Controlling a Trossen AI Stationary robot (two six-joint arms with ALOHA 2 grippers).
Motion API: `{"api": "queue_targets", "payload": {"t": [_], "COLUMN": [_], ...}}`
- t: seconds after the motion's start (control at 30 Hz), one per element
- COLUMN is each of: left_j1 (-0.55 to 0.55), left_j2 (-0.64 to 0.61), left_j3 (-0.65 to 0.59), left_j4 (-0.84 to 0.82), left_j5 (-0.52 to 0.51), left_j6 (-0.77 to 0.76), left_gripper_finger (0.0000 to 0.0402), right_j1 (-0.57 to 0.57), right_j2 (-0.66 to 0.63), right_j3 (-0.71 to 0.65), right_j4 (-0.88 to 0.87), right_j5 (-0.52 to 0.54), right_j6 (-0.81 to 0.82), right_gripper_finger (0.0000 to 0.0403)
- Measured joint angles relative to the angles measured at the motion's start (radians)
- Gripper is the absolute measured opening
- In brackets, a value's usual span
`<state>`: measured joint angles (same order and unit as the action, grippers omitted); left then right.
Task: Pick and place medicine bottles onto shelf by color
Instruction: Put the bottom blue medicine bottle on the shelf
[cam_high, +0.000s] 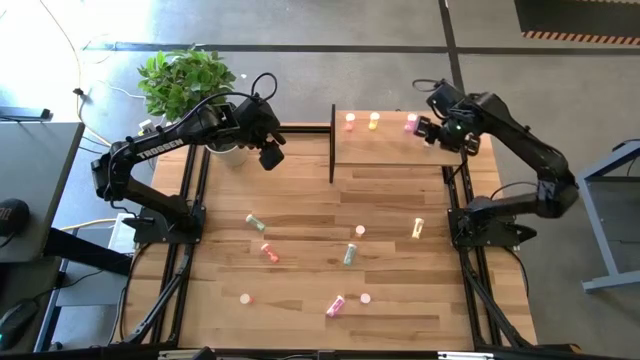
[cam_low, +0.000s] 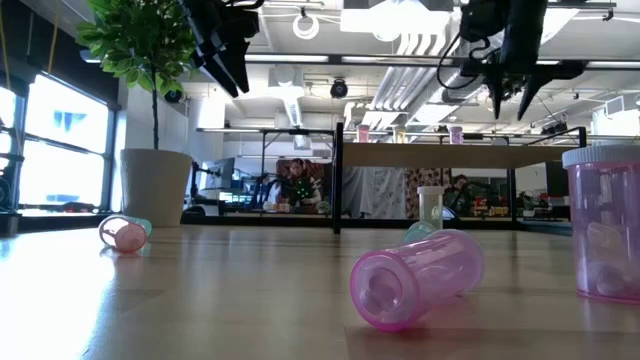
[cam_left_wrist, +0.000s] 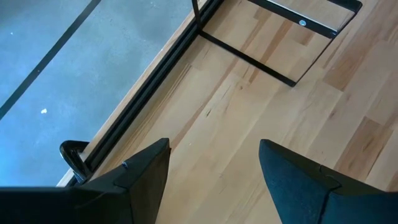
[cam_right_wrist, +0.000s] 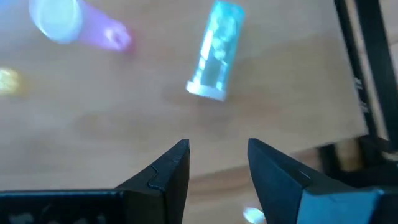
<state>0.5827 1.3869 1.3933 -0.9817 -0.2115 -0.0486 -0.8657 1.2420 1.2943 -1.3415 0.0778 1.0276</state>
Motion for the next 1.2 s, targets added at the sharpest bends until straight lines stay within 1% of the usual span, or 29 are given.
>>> {"api": "queue_targets", "payload": {"t": [0.07,0.23,0.43,0.93,1.2], "left_j1": [0.000,0.000,0.000,0.000,0.000], "left_j2": [0.000,0.000,0.000,0.000,0.000], "left_j3": [0.000,0.000,0.000,0.000,0.000], "left_j4": [0.000,0.000,0.000,0.000,0.000], "left_j5": [0.000,0.000,0.000,0.000,0.000], "left_j6": [0.000,0.000,0.000,0.000,0.000], "left_gripper_finger": [0.0239,0.0239,0.0239,0.0239,0.0239], "right_j1": [0.000,-0.005,-0.036,-0.058,-0.058], "right_j2": [0.001,0.035,0.086,0.178,0.186], "right_j3": [-0.004,-0.004,-0.004,-0.004,-0.004], "right_j4": [0.041,0.111,0.060,0.070,0.069], "right_j5": [0.007,0.019,0.024,0.073,0.098], "right_j6": [0.026,0.022,0.003,-0.020,-0.026], "right_gripper_finger": [0.0152,0.0152,0.0152,0.0152,0.0148]}}
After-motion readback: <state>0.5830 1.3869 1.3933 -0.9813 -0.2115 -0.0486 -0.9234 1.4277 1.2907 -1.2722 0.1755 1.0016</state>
